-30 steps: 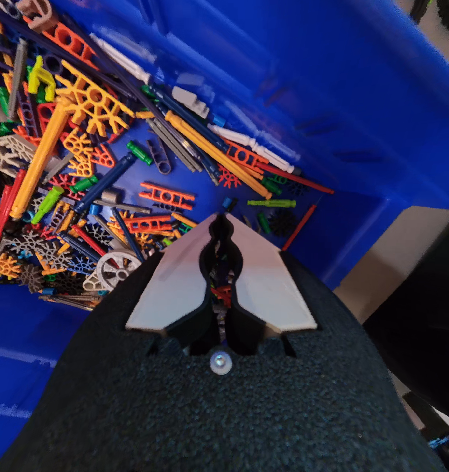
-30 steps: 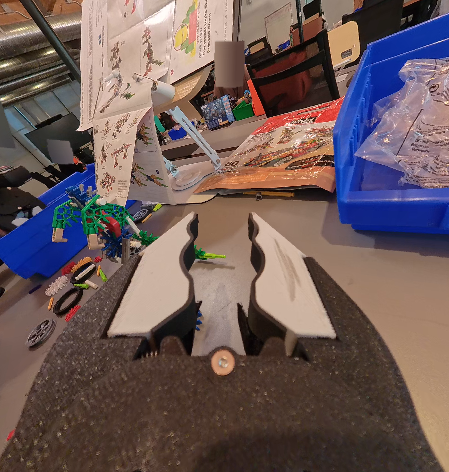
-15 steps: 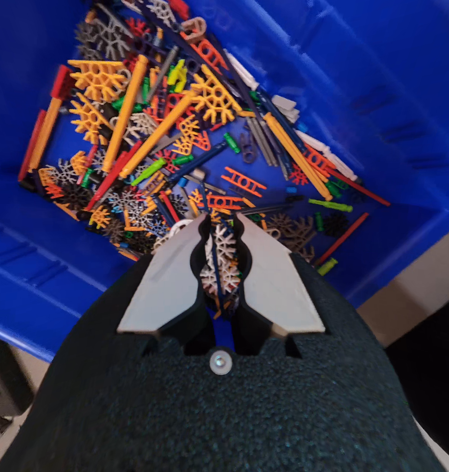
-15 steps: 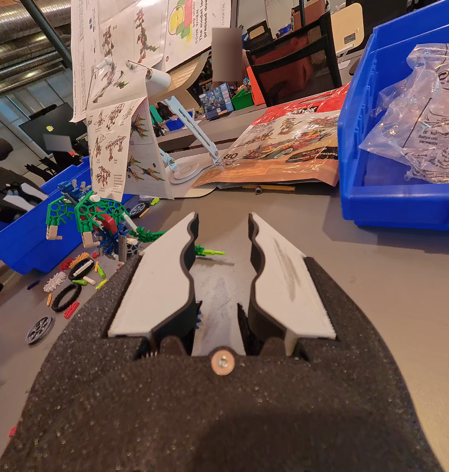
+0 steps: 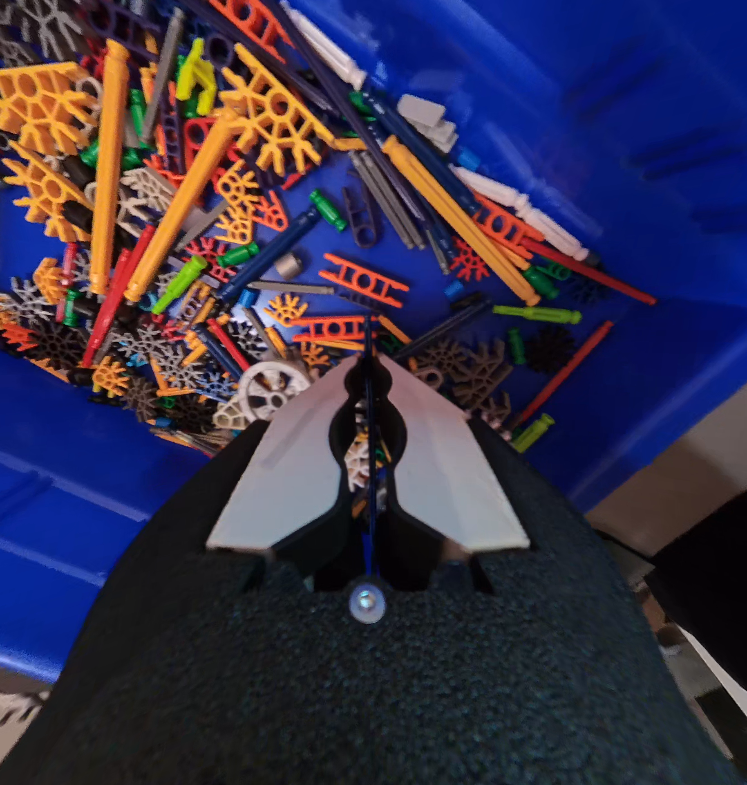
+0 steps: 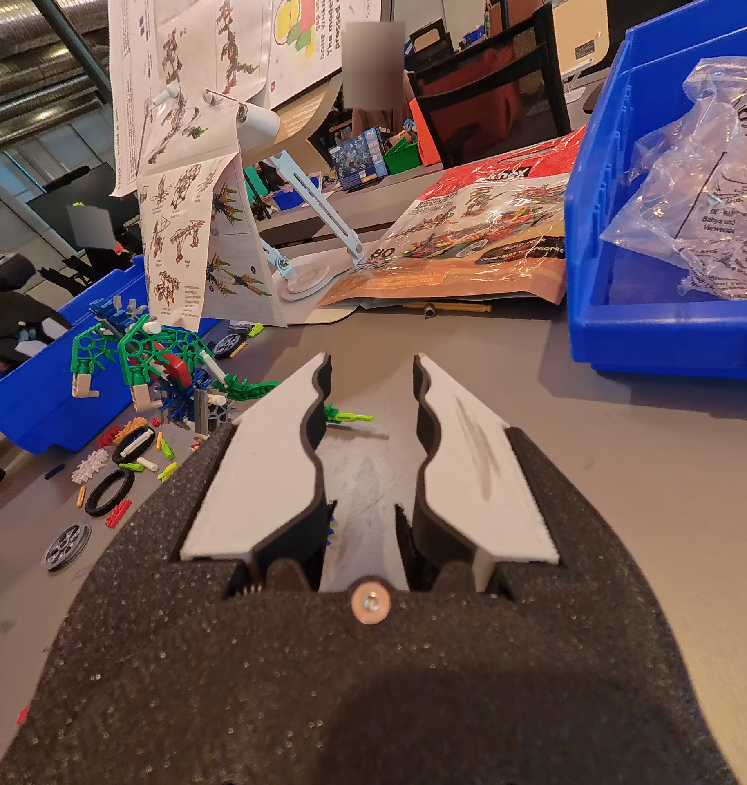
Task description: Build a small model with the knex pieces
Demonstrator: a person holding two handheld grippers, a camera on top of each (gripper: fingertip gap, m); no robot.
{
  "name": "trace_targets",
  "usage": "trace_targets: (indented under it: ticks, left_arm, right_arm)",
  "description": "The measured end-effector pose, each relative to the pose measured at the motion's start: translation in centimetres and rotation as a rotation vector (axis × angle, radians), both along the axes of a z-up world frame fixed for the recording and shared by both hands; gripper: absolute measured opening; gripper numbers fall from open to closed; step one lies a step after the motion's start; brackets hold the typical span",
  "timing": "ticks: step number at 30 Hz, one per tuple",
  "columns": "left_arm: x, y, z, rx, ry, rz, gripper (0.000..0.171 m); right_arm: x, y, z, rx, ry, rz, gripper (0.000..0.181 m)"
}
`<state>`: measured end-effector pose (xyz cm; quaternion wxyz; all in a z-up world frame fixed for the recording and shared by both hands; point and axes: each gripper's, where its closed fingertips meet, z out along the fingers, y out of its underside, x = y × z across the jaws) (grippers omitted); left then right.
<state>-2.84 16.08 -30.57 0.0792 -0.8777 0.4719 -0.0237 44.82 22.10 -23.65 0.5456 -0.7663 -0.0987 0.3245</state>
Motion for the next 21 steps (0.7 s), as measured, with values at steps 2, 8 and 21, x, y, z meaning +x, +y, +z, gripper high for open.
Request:
trace_targets:
  ticks: [2, 8, 21]
  left_arm:
    - [0.3, -1.2, 0.3, -0.049, -0.031, -0.010, 0.000]
    - [-0.1, -4.5, 0.5, -0.186, -0.027, -0.044, 0.008]
    - [0.2, 1.4, 0.7, 0.035, -0.026, 0.016, 0.028]
  right_arm:
    - [0.0, 0.0, 0.0, -0.002, -0.001, 0.000, 0.038]
    - [0.0, 0.0, -0.1, -0.006, -0.002, 0.000, 0.038]
    - [0.0, 0.0, 0.0, 0.001, 0.002, -0.003, 0.038]
